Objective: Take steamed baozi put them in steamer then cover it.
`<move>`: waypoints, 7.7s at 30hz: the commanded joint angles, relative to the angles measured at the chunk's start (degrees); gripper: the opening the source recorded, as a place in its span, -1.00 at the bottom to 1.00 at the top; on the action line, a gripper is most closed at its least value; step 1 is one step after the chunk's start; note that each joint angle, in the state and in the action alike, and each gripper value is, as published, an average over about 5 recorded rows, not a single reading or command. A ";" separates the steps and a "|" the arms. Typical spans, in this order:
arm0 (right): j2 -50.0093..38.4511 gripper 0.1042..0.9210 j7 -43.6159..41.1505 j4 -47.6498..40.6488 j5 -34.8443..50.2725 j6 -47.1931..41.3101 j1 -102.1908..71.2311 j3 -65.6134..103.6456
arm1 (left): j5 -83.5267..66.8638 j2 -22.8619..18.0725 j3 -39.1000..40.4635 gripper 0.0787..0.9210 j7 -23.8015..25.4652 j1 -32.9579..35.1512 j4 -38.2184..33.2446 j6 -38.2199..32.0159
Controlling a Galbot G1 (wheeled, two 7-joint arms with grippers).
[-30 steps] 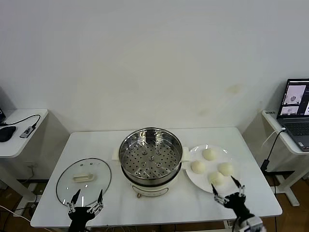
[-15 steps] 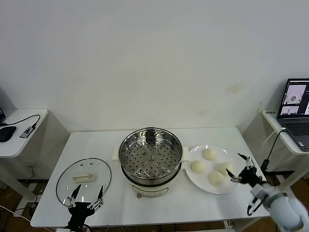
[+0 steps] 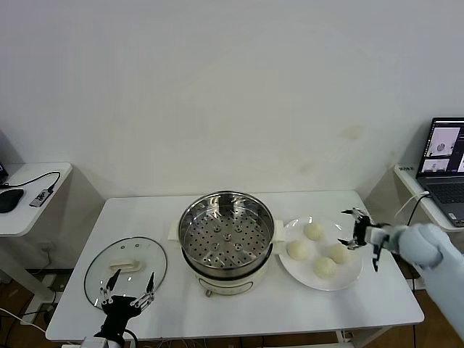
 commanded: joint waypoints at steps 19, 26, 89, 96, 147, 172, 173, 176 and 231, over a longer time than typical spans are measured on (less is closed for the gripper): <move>16.61 0.76 -9.09 -28.05 -2.99 0.31 25.21 -27.77 | -1.32 0.88 -2.42 0.77 0.08 0.06 0.25 -0.15; 20.11 0.76 -8.85 -31.93 -5.02 -0.53 25.06 -27.08 | -1.31 0.74 -2.42 0.77 0.16 -0.27 0.73 -0.26; 16.18 -0.13 -2.96 -3.53 34.69 2.23 65.31 -62.69 | -6.97 2.96 -2.33 0.77 0.53 -0.01 1.14 -0.21; 24.74 -0.13 -2.76 -5.03 33.11 9.67 64.24 -66.13 | -7.19 2.38 -2.34 0.77 0.70 -0.05 1.22 -0.24; 37.64 0.68 -2.02 -17.13 12.70 31.72 59.81 -68.23 | -5.36 1.37 -2.82 0.77 0.63 -1.15 1.21 -0.31; -5.36 0.76 -6.60 15.30 29.31 -22.87 61.77 -64.45 | -5.35 3.80 -2.89 0.77 0.62 -2.54 1.53 -0.35; -5.88 0.76 -6.93 14.98 28.69 -22.19 60.42 -63.81 | -5.41 3.86 -2.82 0.77 0.60 -2.58 1.63 -0.38; -6.65 0.76 -7.81 13.65 26.94 -19.85 56.03 -62.01 | -5.52 3.96 -2.69 0.77 0.52 -2.66 1.87 -0.46; 13.89 0.67 -7.95 -12.48 10.78 -10.15 31.22 -49.33 | -6.05 4.78 -5.57 0.77 1.03 -2.62 2.11 0.15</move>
